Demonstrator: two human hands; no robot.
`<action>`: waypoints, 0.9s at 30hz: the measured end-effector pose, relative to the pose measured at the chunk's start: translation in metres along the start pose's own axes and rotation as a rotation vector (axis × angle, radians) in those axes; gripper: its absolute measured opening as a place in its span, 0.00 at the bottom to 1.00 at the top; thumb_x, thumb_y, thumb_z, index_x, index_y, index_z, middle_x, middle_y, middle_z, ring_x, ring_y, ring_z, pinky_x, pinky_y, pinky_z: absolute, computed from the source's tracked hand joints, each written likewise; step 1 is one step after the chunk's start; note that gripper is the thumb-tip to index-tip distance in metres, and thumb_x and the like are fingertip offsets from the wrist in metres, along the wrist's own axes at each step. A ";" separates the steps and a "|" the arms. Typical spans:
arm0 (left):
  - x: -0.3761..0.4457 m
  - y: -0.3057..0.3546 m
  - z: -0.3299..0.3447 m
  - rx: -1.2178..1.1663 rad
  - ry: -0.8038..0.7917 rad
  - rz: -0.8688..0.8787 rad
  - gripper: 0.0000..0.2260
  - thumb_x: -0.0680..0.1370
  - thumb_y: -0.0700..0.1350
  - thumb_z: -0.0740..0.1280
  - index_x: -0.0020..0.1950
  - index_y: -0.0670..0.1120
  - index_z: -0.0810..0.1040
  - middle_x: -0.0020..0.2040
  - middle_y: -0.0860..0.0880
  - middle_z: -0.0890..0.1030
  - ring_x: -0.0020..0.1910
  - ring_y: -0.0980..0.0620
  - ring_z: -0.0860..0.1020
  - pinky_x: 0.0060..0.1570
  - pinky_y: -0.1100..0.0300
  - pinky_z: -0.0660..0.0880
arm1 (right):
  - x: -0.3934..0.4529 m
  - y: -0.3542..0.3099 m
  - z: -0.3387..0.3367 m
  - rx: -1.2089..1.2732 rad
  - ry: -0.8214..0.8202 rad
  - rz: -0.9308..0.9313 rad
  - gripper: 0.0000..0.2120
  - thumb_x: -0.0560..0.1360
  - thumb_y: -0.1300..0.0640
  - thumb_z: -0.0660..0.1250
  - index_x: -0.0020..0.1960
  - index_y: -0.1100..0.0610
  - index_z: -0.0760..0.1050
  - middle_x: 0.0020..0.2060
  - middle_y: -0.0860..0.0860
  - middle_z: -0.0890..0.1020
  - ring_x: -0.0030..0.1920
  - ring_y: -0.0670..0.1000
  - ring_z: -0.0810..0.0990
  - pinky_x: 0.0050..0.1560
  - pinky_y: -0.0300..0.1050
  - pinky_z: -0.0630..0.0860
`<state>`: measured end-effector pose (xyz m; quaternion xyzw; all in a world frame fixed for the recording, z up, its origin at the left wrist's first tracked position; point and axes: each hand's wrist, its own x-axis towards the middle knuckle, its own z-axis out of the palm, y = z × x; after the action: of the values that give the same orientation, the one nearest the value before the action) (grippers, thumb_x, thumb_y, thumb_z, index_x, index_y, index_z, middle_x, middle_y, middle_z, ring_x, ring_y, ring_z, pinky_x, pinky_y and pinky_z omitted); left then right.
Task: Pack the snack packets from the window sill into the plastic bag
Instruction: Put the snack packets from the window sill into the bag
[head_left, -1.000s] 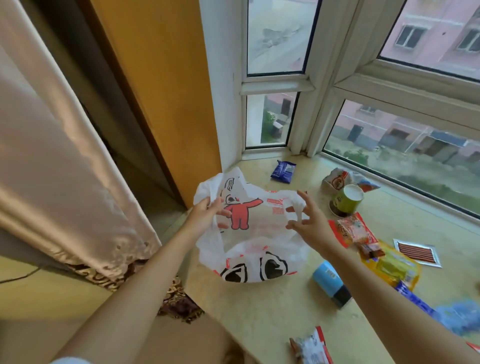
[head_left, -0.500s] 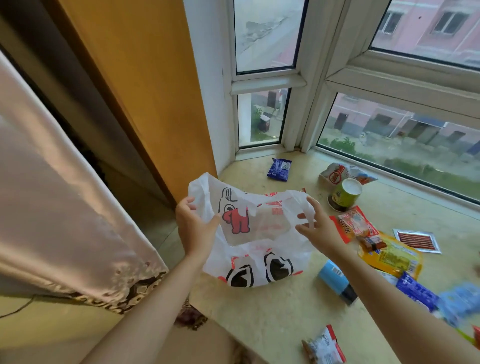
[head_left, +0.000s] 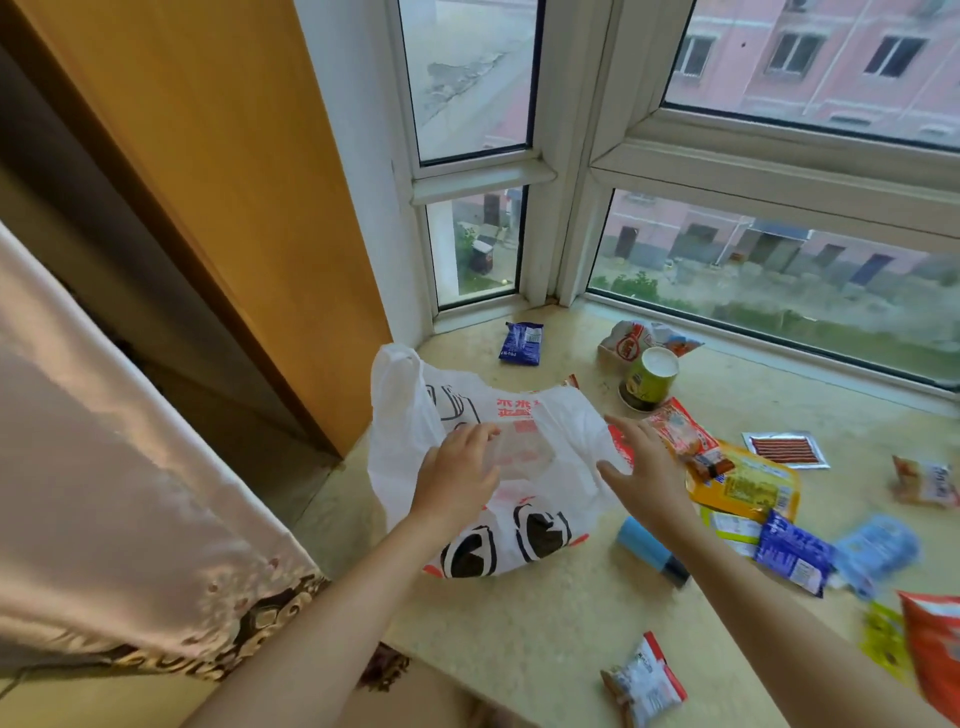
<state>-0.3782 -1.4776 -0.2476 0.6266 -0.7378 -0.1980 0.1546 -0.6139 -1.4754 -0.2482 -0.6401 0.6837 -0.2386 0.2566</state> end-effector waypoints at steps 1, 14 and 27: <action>0.001 0.002 0.005 0.007 -0.029 0.013 0.19 0.78 0.47 0.64 0.69 0.51 0.67 0.66 0.54 0.72 0.63 0.53 0.71 0.61 0.54 0.68 | -0.005 0.003 0.000 -0.011 0.019 -0.023 0.28 0.73 0.60 0.70 0.71 0.52 0.67 0.68 0.49 0.71 0.66 0.49 0.70 0.60 0.41 0.68; -0.036 0.012 0.155 0.006 -0.350 0.193 0.24 0.80 0.49 0.61 0.76 0.50 0.61 0.75 0.53 0.63 0.73 0.53 0.61 0.67 0.57 0.60 | -0.123 0.139 0.068 -0.219 -0.029 0.161 0.28 0.69 0.63 0.72 0.67 0.54 0.73 0.66 0.53 0.74 0.61 0.56 0.76 0.50 0.46 0.75; -0.013 0.041 0.303 0.176 -0.275 0.578 0.43 0.67 0.48 0.76 0.76 0.48 0.57 0.76 0.45 0.62 0.73 0.46 0.64 0.66 0.51 0.67 | -0.195 0.238 0.147 -0.454 -0.311 0.275 0.40 0.61 0.32 0.63 0.68 0.51 0.70 0.61 0.54 0.75 0.57 0.58 0.76 0.44 0.54 0.75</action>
<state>-0.5554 -1.4292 -0.4921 0.3695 -0.9133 -0.1640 0.0485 -0.6869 -1.2652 -0.5065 -0.6114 0.7523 0.0578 0.2384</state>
